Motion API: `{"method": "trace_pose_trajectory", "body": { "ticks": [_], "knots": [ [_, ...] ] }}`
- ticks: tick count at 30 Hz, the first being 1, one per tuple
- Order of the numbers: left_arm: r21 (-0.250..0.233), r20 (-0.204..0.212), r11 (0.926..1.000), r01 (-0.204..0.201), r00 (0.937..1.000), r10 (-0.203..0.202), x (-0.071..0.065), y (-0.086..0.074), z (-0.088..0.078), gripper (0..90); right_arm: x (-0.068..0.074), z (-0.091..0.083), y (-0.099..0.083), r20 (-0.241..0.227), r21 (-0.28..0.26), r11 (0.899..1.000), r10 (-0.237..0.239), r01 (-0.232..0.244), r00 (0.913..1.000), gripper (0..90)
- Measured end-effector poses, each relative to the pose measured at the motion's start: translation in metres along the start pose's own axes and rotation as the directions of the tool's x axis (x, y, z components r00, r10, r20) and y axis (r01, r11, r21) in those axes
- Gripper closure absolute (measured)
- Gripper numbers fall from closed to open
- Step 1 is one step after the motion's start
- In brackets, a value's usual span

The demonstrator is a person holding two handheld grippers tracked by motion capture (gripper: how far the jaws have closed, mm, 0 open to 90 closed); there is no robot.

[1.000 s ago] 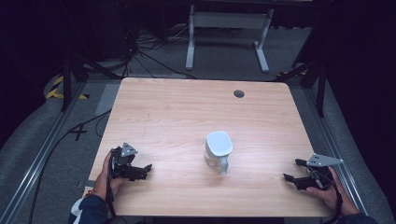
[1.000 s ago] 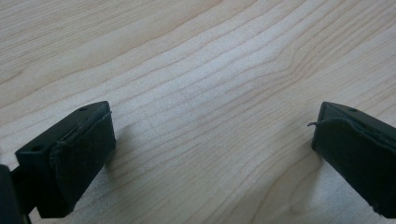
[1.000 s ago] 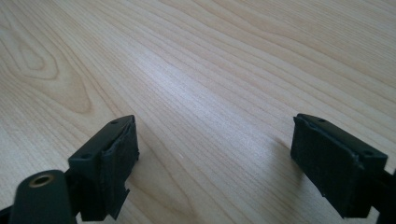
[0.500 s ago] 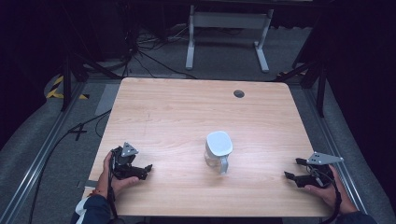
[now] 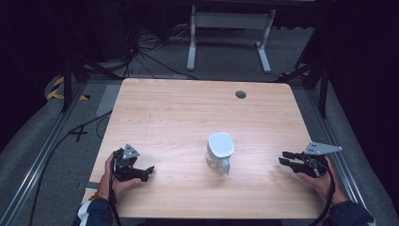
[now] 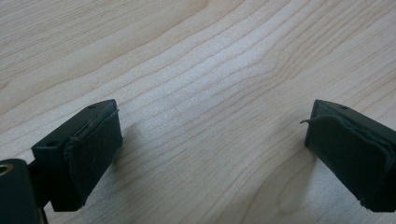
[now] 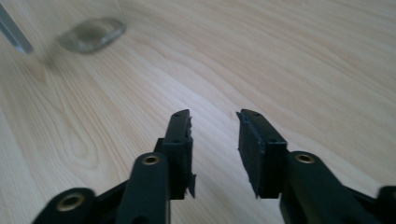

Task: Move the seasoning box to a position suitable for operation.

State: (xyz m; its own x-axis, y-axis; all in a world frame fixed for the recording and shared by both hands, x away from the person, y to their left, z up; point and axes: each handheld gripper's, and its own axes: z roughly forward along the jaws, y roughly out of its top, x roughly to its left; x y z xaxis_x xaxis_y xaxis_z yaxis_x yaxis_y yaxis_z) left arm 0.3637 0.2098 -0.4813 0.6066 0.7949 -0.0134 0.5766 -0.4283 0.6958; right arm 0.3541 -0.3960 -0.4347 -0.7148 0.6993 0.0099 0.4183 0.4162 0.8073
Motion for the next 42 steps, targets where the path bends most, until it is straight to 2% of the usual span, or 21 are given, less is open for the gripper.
{"method": "trace_pose_trajectory", "body": {
  "ticks": [1, 3, 4, 6, 8, 11, 17, 19, 21, 23, 24, 25, 26, 28, 30, 32, 34, 36, 37, 39, 42],
  "knots": [
    [0.0, 0.0, 1.0, 0.0, 1.0, 0.0, 0.0, 0.0, 0.0, 4.1, 0.0, 0.0, 0.0, 0.0, 0.0, 1.0, 0.0, 0.0, 1.0, 68.9],
    [0.001, -0.003, 1.0, 0.002, 1.0, -0.002, 0.0, 0.0, 0.0, 4.1, 0.002, 0.005, 0.011, -0.03, -0.011, 1.0, -0.018, 0.017, 0.9994, 74.5],
    [0.003, -0.004, 1.0, 0.008, 1.0, -0.008, -0.001, 0.0, -0.001, 4.2, 0.006, 0.009, 0.022, -0.064, -0.034, 0.999, -0.033, 0.031, 0.9974, 81.6],
    [0.002, -0.005, 1.0, 0.008, 1.0, -0.008, -0.001, 0.0, -0.001, 4.4, 0.008, 0.011, 0.028, -0.08, -0.04, 0.998, -0.044, 0.041, 0.9958, 83.4],
    [0.002, -0.005, 1.0, 0.008, 1.0, -0.008, -0.001, 0.0, -0.001, 4.5, 0.015, 0.017, 0.04, -0.102, -0.048, 0.996, -0.081, 0.076, 0.9915, 88.0],
    [0.002, -0.005, 1.0, 0.008, 1.0, -0.008, -0.001, 0.0, -0.001, 4.5, 0.028, 0.026, 0.057, -0.132, -0.061, 0.991, -0.127, 0.12, 0.983, 89.1],
    [0.001, -0.007, 0.9999, 0.016, 0.9998, -0.016, -0.002, -0.001, -0.001, 4.7, 0.06, 0.043, 0.1, -0.201, -0.134, 0.973, -0.211, 0.186, 0.9567, 89.4],
    [0.001, -0.007, 0.9999, 0.016, 0.9998, -0.016, -0.002, -0.001, -0.001, 4.7, 0.072, 0.048, 0.112, -0.233, -0.161, 0.965, -0.242, 0.208, 0.942, 89.5],
    [0.001, -0.007, 0.9998, 0.018, 0.9998, -0.018, -0.002, -0.001, -0.001, 4.7, 0.082, 0.054, 0.12, -0.245, -0.168, 0.958, -0.268, 0.231, 0.9319, 89.5],
    [0.001, -0.007, 0.9998, 0.017, 0.9998, -0.017, -0.002, -0.001, -0.001, 4.7, 0.09, 0.059, 0.125, -0.267, -0.175, 0.955, -0.279, 0.238, 0.9225, 89.5],
    [0.001, -0.007, 0.9999, 0.017, 0.9998, -0.017, -0.002, -0.001, -0.001, 4.7, 0.09, 0.059, 0.125, -0.267, -0.175, 0.955, -0.279, 0.238, 0.9225, 89.5],
    [0.001, -0.007, 0.9998, 0.019, 0.9998, -0.019, -0.002, -0.001, -0.001, 4.7, 0.095, 0.061, 0.127, -0.276, -0.176, 0.954, -0.283, 0.241, 0.9186, 89.5],
    [0.002, -0.008, 0.9998, 0.02, 0.9998, -0.02, -0.002, -0.001, -0.001, 4.6, 0.098, 0.064, 0.129, -0.285, -0.179, 0.951, -0.295, 0.252, 0.9119, 89.5],
    [0.012, -0.005, 0.9998, 0.018, 0.9998, -0.018, -0.002, 0.0, -0.001, 4.5, 0.102, 0.067, 0.131, -0.284, -0.175, 0.949, -0.303, 0.261, 0.9096, 89.6],
    [-0.005, -0.018, 0.9995, 0.03, 0.9994, -0.03, -0.004, -0.001, 0.0, 4.4, 0.107, 0.071, 0.132, -0.287, -0.17, 0.946, -0.316, 0.276, 0.9044, 89.7],
    [-0.002, -0.025, 0.9994, 0.034, 0.9991, -0.034, -0.005, 0.0, 0.0, 4.3, 0.11, 0.073, 0.131, -0.31, -0.173, 0.944, -0.324, 0.282, 0.8941, 89.7],
    [-0.004, -0.029, 0.9994, 0.036, 0.9989, -0.036, -0.006, 0.0, 0.0, 4.3, 0.111, 0.074, 0.13, -0.311, -0.169, 0.944, -0.323, 0.283, 0.8938, 89.7],
    [-0.005, -0.027, 0.9994, 0.034, 0.9991, -0.034, -0.006, 0.0, 0.0, 4.6, 0.113, 0.077, 0.129, -0.318, -0.166, 0.942, -0.331, 0.291, 0.8884, 89.8],
    [-0.004, -0.025, 0.9994, 0.034, 0.9991, -0.034, -0.007, 0.0, 0.0, 4.8, 0.114, 0.077, 0.129, -0.319, -0.165, 0.943, -0.328, 0.289, 0.8892, 89.8],
    [-0.009, -0.016, 0.9997, 0.022, 0.9996, -0.022, -0.008, 0.001, 0.0, 7.1, 0.115, 0.077, 0.129, -0.314, -0.166, 0.94, -0.336, 0.297, 0.888, 89.9],
    [-0.001, -0.002, 0.9999, 0.013, 0.9999, -0.013, -0.012, 0.004, 0.0, 12.0, 0.113, 0.076, 0.128, -0.323, -0.164, 0.943, -0.33, 0.291, 0.8871, 90.0]
  ]
}}
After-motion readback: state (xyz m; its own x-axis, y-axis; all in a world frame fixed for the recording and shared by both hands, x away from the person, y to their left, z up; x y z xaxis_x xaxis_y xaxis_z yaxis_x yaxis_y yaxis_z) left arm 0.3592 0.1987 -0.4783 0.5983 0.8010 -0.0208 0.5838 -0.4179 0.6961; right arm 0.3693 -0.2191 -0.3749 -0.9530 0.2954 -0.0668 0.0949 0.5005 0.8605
